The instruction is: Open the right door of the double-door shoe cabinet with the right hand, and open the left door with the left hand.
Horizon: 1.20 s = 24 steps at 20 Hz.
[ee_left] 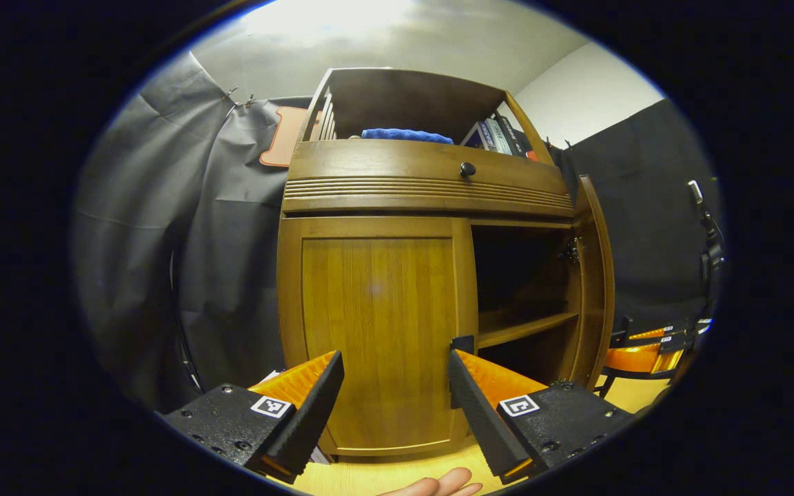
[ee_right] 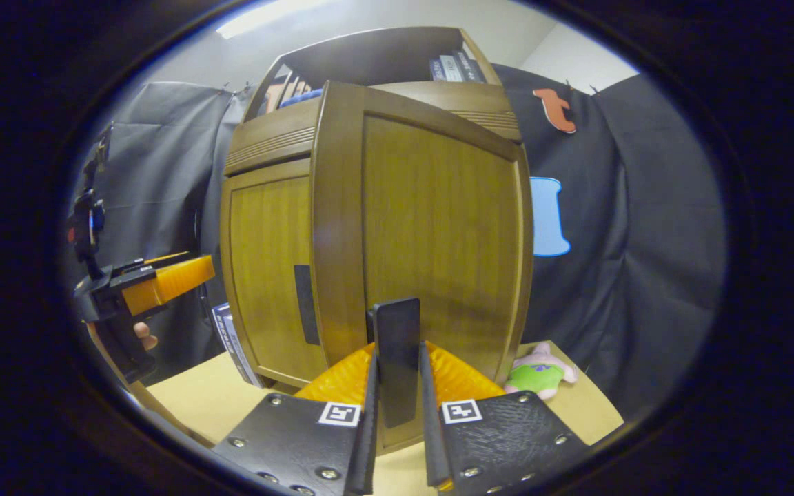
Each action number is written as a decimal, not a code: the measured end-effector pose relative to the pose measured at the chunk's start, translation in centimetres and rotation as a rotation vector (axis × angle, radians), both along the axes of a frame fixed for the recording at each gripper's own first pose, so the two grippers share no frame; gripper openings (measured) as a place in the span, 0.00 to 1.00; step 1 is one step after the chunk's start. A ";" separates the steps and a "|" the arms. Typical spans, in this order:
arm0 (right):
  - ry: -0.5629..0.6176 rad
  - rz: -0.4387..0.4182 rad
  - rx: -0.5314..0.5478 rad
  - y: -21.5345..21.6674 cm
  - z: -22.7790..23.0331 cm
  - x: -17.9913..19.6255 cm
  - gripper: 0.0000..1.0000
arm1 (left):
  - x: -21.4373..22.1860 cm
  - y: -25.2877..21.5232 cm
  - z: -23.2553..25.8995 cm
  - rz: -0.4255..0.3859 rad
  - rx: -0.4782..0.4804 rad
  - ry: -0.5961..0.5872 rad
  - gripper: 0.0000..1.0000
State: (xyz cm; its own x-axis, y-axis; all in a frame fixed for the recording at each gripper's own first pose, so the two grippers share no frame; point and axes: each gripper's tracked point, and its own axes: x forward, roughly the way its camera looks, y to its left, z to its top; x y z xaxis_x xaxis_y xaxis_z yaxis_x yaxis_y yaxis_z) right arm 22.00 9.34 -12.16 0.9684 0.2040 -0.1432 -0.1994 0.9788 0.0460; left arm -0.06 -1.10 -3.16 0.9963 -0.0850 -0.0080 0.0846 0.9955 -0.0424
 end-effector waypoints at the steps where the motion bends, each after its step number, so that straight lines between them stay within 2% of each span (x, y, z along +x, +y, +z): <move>1: -0.001 -0.008 -0.001 -0.2 0.0 -0.1 0.29 | 0.0 -0.1 0.0 -0.001 -0.002 -0.001 0.92; 3: -0.007 -0.035 -0.014 -0.8 0.1 -0.2 0.29 | -0.1 -0.1 0.1 -0.003 -0.002 -0.004 0.92; 4: -0.010 -0.053 -0.028 -1.3 0.2 -0.3 0.24 | -0.2 -0.2 0.2 -0.005 -0.002 -0.007 0.92; 6: -0.018 -0.091 -0.057 -2.4 0.3 -0.4 0.24 | -0.3 -0.4 0.2 -0.014 -0.003 -0.010 0.92; 7: -0.019 -0.111 -0.069 -3.0 0.4 -0.5 0.29 | -0.3 -0.5 0.3 -0.019 -0.002 -0.011 0.92; 8: -0.019 -0.124 -0.078 -3.4 0.4 -0.9 0.24 | -0.4 -0.6 0.3 -0.022 0.001 -0.013 0.92; 9: -0.020 -0.162 -0.081 -4.8 2.0 -3.5 0.16 | -0.4 -0.7 0.3 -0.027 0.005 -0.015 0.92; 10: -0.016 -0.173 -0.060 -5.7 0.1 -2.3 0.07 | -0.4 -0.9 0.3 -0.031 0.007 -0.014 0.92; 15: -0.047 -0.290 -0.061 -9.9 1.2 -3.0 0.08 | -0.6 -1.4 0.1 -0.057 0.022 -0.013 0.92; 18: -0.035 -0.351 -0.041 -12.7 0.9 -3.3 0.08 | -0.8 -1.9 0.2 -0.069 0.011 -0.015 0.96; 20: -0.029 -0.361 -0.005 -13.9 0.7 -3.1 0.00 | -0.8 -2.0 0.4 -0.071 0.004 -0.024 0.96; 24: -0.053 -0.325 -0.021 -15.8 0.7 -2.8 0.01 | -0.8 -2.2 0.3 -0.073 0.002 -0.022 0.96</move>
State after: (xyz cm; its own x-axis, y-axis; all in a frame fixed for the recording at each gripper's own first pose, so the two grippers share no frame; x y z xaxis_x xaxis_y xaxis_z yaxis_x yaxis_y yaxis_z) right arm 19.19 -6.51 -11.49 0.9885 -0.1196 -0.0922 0.1222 0.9922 0.0229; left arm -0.91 -3.27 -2.83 0.9875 -0.1573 0.0134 0.1577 0.9867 -0.0383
